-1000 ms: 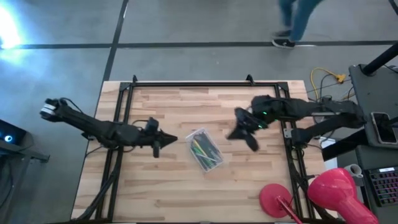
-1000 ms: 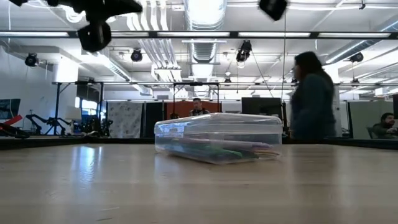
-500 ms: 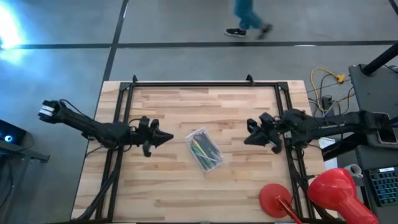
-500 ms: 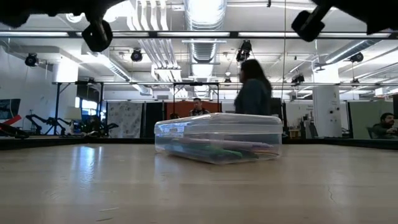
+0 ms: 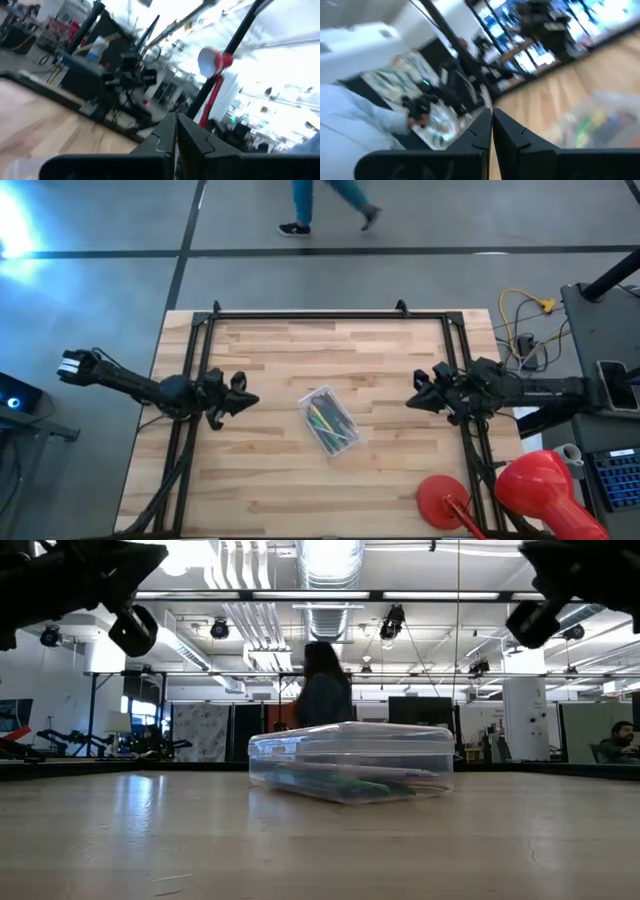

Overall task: Pick & place school supplies into a supply box
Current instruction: Return to Home Position

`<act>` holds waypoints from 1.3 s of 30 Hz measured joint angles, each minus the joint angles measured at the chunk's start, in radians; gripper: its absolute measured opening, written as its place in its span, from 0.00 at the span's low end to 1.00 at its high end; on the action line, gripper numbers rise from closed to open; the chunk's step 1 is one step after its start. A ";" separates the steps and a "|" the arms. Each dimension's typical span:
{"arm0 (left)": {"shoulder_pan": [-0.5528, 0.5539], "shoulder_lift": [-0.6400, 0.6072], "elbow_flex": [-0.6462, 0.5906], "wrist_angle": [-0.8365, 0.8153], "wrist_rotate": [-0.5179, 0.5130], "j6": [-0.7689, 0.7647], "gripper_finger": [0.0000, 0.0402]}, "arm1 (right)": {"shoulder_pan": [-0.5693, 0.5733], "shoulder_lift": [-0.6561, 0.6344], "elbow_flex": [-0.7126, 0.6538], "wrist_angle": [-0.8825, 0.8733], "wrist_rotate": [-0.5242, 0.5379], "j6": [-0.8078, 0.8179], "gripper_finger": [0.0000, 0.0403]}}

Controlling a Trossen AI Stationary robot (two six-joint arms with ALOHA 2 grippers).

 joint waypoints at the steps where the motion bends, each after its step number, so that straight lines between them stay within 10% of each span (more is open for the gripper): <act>1: 0.000 -0.015 0.005 -0.048 0.002 0.005 0.00 | -0.004 -0.031 0.003 -0.069 0.005 -0.005 0.02; 19: 0.002 -0.278 0.001 -0.438 -0.073 -0.063 0.00 | -0.026 -0.368 0.192 -0.841 0.211 -0.052 0.02; 39: 0.059 -0.547 -0.001 -0.564 -0.063 -0.064 0.00 | -0.023 -0.391 0.105 -0.743 0.213 -0.071 0.02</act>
